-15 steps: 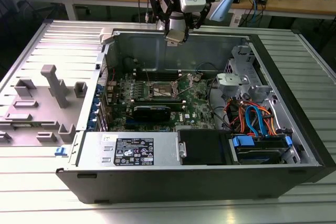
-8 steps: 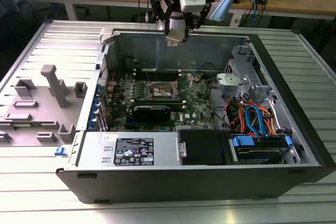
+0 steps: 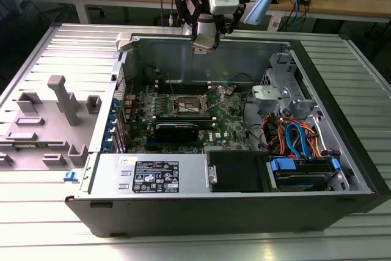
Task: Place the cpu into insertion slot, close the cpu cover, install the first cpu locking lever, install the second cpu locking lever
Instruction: 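Place the cpu into insertion slot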
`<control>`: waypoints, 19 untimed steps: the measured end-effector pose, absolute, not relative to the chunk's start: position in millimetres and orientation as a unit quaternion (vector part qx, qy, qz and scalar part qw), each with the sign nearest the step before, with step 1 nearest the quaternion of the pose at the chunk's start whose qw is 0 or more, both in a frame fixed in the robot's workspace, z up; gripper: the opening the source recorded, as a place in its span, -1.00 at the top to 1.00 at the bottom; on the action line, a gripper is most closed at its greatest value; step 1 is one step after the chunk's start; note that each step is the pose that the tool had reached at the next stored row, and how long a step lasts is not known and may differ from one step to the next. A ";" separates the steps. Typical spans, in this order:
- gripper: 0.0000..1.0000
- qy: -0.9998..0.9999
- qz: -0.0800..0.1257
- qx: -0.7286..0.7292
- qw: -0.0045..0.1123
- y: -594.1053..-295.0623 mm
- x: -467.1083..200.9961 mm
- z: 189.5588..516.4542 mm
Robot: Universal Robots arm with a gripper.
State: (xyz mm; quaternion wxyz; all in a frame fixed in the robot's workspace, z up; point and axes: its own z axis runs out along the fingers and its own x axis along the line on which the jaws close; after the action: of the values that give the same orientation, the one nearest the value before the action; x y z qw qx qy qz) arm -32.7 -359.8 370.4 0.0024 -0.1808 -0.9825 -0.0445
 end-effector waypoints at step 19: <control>-0.09 -0.979 -0.044 -0.198 0.002 -364.2 -32.7 368.4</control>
State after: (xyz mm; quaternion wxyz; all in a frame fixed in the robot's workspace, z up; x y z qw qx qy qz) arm -32.7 -364.2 368.4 0.0015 -0.1978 -0.9792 -0.0443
